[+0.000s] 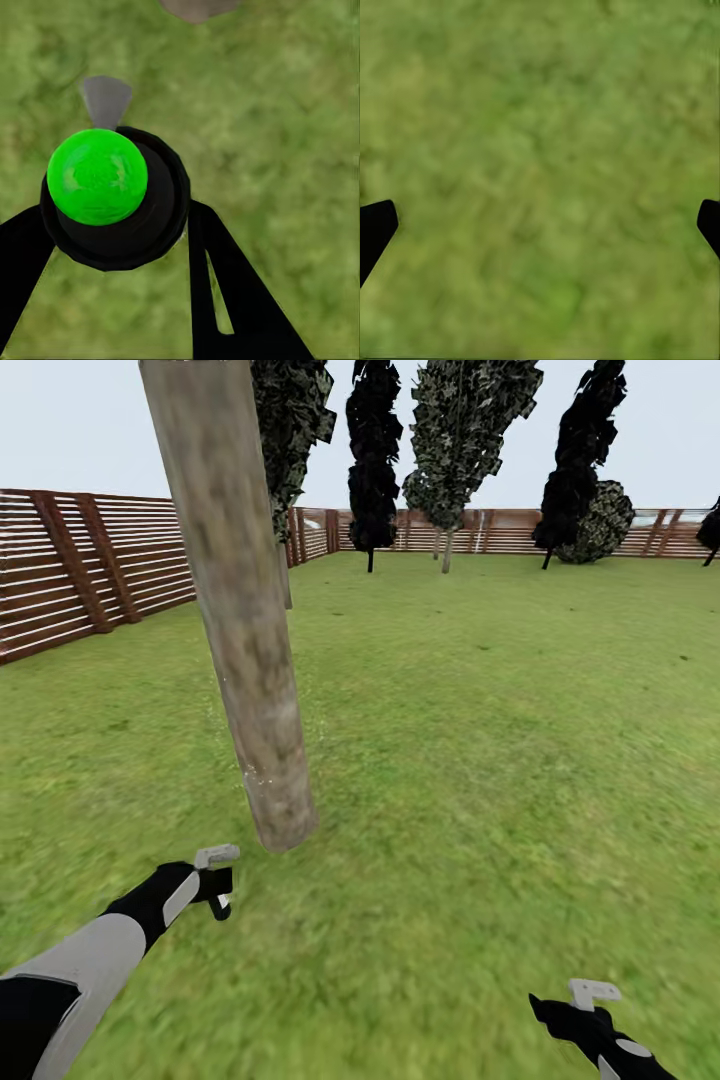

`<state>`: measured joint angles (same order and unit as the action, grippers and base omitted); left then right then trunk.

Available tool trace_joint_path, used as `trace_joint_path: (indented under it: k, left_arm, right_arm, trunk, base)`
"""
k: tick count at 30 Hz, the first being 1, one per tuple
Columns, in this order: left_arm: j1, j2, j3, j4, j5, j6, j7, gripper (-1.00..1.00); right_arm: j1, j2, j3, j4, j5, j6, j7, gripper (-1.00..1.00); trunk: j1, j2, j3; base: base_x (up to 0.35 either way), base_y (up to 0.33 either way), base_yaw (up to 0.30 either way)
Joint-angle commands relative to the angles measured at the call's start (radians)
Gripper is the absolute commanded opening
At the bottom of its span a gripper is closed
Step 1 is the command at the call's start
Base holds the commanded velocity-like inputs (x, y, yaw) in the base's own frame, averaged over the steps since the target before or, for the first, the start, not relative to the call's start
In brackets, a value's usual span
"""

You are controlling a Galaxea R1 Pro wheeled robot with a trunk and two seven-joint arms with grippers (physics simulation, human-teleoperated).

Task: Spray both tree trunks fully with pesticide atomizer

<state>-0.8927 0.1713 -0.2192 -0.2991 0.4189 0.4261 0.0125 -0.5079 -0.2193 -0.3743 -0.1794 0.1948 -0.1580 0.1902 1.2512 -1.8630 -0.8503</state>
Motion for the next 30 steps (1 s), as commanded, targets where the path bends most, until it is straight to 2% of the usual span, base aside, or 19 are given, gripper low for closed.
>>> trace_joint_path:
  k: [1, 3, 4, 5, 7, 8, 9, 11, 13, 14, 16, 18, 20, 24, 25, 28, 30]
  left_arm:
    - [0.002, 0.000, 0.000, -0.002, -0.001, -0.009, 0.002, -1.00]
    - [0.003, -0.003, 0.000, -0.034, 0.000, -0.015, 0.003, -1.00]
    - [-0.001, -0.005, -0.001, -0.116, -0.001, 0.003, 0.007, -1.00]
    - [-0.007, -0.006, -0.001, -0.148, -0.002, 0.029, 0.008, -1.00]
    - [-0.045, -0.002, -0.001, -0.194, 0.004, 0.158, 0.003, -1.00]
    - [-0.079, 0.001, 0.000, -0.207, 0.007, 0.199, 0.002, -1.00]
    - [-0.153, 0.003, -0.001, -0.217, 0.008, 0.268, 0.001, -1.00]
    - [-0.249, 0.006, -0.001, -0.220, 0.009, 0.359, 0.000, -1.00]
    - [-0.316, 0.008, -0.001, -0.220, 0.010, 0.436, -0.007, -1.00]
    - [-0.369, 0.011, 0.000, -0.217, 0.005, 0.484, -0.035, -1.00]
    - [-0.426, 0.025, -0.001, -0.213, -0.003, 0.536, -0.065, -1.00]
    - [-0.434, 0.041, -0.003, -0.209, -0.005, 0.552, -0.070, -1.00]
    - [-0.419, 0.059, -0.006, -0.204, -0.006, 0.551, -0.073, -1.00]
    - [-0.367, 0.057, -0.006, -0.204, -0.005, 0.546, -0.074, -1.00]
    - [-0.382, 0.058, -0.003, -0.206, -0.003, 0.553, -0.074, -1.00]
    - [-0.497, 0.060, -0.003, -0.203, -0.002, 0.577, -0.073, -1.00]
    - [-0.546, 0.060, -0.003, -0.202, -0.003, 0.584, -0.072, -1.00]
  right_arm:
    - [0.000, 0.000, 0.000, -0.001, 0.000, 0.000, 0.000, 1.00]
    - [-0.001, -0.001, 0.000, -0.002, 0.000, 0.000, 0.000, 1.00]
    - [0.000, -0.003, 0.000, -0.003, 0.000, 0.000, 0.000, 1.00]
    - [0.000, -0.003, 0.000, -0.003, 0.000, 0.000, 0.000, 1.00]
    - [-0.001, -0.003, 0.000, -0.002, 0.000, 0.000, 0.000, 1.00]
    - [-0.001, -0.003, 0.000, -0.002, 0.000, 0.000, 0.000, 1.00]
    - [-0.001, -0.003, 0.000, -0.002, 0.000, 0.000, 0.000, 1.00]
    - [-0.001, -0.003, 0.000, -0.002, 0.000, 0.000, 0.000, 1.00]
    - [-0.001, -0.003, 0.000, -0.002, 0.000, 0.000, 0.000, 1.00]
    - [-0.001, -0.003, 0.000, -0.002, 0.000, 0.000, 0.000, 1.00]
    - [0.000, -0.003, 0.000, -0.002, 0.000, 0.000, 0.000, 1.00]
    - [-0.001, -0.003, 0.000, -0.002, 0.000, 0.000, -0.001, 1.00]
    - [0.000, -0.003, 0.000, -0.002, 0.000, 0.000, 0.000, 1.00]
    - [0.000, -0.003, 0.000, -0.002, 0.000, 0.000, 0.000, 1.00]
    - [0.000, -0.003, 0.000, -0.002, 0.000, 0.000, 0.000, 1.00]
    - [0.000, -0.003, 0.000, -0.002, 0.000, 0.000, -0.001, 1.00]
    - [0.000, -0.003, 0.000, -0.002, 0.000, 0.000, -0.001, 1.00]
  trunk:
    - [0.000, 0.000, 0.000]
    - [0.000, 0.000, 0.000]
    - [0.000, 0.000, 0.000]
    - [0.000, 0.000, 0.000]
    - [0.000, 0.000, 0.000]
    - [0.000, 0.000, 0.000]
    - [0.000, 0.000, 0.000]
    - [0.000, 0.000, 0.001]
    - [0.000, 0.000, 0.001]
    - [0.000, 0.000, 0.001]
    - [0.000, 0.000, 0.001]
    - [0.000, 0.000, 0.001]
    - [0.000, 0.000, 0.001]
    - [0.000, 0.000, 0.001]
    - [0.000, 0.000, 0.001]
    - [0.000, 0.000, 0.001]
    - [0.000, 0.000, 0.001]
  base:
    - [-0.228, -0.003, 0.262]
    - [-0.125, -0.001, 0.197]
    - [-0.019, 0.000, 0.042]
    - [-0.010, 0.000, 0.021]
    - [-0.003, 0.000, 0.007]
    - [-0.001, 0.000, -0.049]
    - [0.000, 0.000, -0.223]
    - [0.000, 0.000, -0.248]
    - [0.000, 0.000, -0.109]
    - [0.000, 0.000, -0.024]
    - [0.000, 0.000, -0.007]
    - [0.000, 0.000, -0.002]
    - [0.000, 0.000, 0.000]
    - [0.000, 0.000, 0.000]
    - [0.000, 0.000, 0.000]
    - [0.000, 0.000, 0.000]
    - [0.000, 0.000, 0.000]
